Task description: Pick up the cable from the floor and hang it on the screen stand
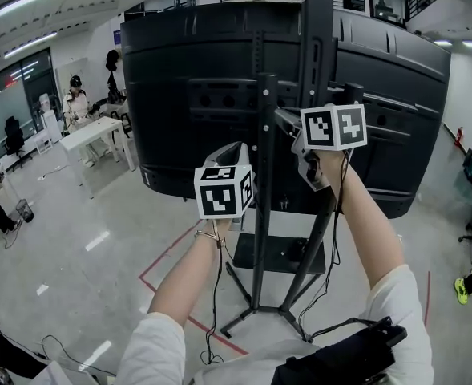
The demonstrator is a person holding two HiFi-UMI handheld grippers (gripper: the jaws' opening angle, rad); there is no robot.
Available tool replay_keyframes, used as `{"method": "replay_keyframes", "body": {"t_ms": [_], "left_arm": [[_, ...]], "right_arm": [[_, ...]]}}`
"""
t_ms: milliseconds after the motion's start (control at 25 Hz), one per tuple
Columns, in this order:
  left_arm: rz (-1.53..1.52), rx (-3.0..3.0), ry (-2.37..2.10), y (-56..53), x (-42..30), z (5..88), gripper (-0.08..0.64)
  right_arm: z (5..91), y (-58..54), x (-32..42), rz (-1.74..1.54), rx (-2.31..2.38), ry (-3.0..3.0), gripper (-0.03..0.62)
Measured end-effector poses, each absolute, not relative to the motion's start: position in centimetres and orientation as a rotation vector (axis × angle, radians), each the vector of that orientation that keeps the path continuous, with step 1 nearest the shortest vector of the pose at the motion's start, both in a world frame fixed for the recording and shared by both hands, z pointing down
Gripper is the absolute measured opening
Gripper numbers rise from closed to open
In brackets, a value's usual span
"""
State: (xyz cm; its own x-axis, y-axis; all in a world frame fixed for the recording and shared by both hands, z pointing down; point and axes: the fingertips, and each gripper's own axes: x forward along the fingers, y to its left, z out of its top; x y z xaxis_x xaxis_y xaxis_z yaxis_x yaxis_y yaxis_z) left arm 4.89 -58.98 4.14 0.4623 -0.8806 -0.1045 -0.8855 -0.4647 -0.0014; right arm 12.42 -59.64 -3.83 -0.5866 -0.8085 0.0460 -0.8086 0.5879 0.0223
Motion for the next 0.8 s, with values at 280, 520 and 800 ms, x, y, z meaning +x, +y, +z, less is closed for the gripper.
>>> {"method": "replay_keyframes", "body": {"t_ms": [280, 520, 800], "left_arm": [[0.133, -2.597, 1.609, -59.7, 4.2, 1.3, -0.001], [0.155, -2.594, 1.589, -60.1, 4.4, -1.6, -0.001], [0.138, -2.572, 1.572, -61.1, 4.8, -4.3, 0.0]], "right_arm": [[-8.4, -60.4, 12.6, -0.072, 1.436, -2.746, 0.029], [-12.4, -61.4, 12.5, -0.133, 1.48, -2.728, 0.028], [-14.3, -64.1, 12.4, -0.123, 1.506, -2.687, 0.029]]}}
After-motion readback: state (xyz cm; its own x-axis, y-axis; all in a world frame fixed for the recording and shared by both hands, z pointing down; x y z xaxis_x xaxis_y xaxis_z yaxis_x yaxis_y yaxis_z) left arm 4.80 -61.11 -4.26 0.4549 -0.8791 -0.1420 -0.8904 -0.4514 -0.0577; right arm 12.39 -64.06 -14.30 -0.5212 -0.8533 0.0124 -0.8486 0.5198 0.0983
